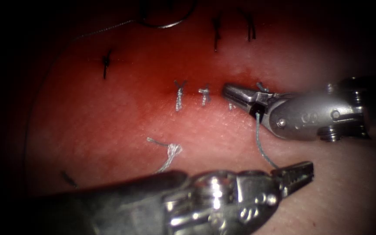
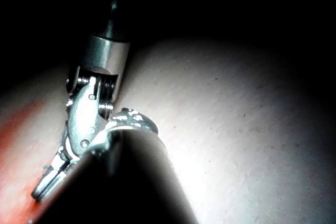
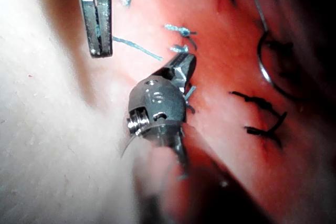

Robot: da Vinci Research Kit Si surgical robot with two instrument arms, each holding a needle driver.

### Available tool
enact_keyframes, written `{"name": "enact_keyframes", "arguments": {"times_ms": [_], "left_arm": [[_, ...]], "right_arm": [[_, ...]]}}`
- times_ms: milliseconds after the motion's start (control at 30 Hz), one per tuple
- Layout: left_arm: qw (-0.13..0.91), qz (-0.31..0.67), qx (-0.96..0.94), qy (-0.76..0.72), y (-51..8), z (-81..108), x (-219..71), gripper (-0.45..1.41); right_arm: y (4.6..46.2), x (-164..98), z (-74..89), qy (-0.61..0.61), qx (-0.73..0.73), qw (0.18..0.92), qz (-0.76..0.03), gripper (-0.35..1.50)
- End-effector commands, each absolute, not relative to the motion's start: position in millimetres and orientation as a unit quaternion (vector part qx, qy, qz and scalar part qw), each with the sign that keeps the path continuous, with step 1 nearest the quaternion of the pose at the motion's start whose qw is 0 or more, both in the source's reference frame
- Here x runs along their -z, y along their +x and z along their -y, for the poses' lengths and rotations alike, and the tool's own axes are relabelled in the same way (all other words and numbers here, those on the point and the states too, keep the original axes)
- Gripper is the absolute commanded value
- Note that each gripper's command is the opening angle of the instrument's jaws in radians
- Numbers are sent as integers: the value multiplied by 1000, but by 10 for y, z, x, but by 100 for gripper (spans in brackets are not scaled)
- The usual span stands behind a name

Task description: Wound Closure

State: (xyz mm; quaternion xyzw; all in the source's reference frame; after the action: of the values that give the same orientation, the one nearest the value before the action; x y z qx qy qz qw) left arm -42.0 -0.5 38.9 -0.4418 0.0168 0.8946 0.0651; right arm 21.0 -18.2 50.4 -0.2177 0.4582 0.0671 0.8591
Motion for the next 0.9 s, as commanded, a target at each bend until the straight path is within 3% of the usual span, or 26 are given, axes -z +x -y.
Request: {"name": "enact_keyframes", "arguments": {"times_ms": [33,100,133,333,367,400,467,700,900], "left_arm": [[64,-16,-894,-443,-424,3,-390,-45],[61,-12,-893,-445,-416,2,-386,-45],[60,-9,-893,-446,-407,0,-382,-45],[65,-5,-904,-423,-341,-14,-363,-45],[64,1,-904,-423,-318,-21,-363,-25],[64,1,-904,-423,-318,-21,-363,-25],[65,3,-903,-425,-296,-29,-370,-5],[110,15,-901,-420,-253,-54,-410,-27],[145,66,-873,-461,-248,-67,-456,0]], "right_arm": [[217,-507,180,-217,-65,858,-461,-35],[217,-504,182,-213,-62,858,-464,65],[214,-501,185,-211,-63,854,-471,104],[167,-468,183,-179,-83,854,-482,114],[150,-461,175,-175,-91,856,-477,118],[150,-461,175,-175,-91,856,-477,118],[135,-459,167,-175,-99,857,-475,119],[123,-477,166,-169,-119,858,-470,121],[127,-480,169,-164,-121,860,-467,121]]}}
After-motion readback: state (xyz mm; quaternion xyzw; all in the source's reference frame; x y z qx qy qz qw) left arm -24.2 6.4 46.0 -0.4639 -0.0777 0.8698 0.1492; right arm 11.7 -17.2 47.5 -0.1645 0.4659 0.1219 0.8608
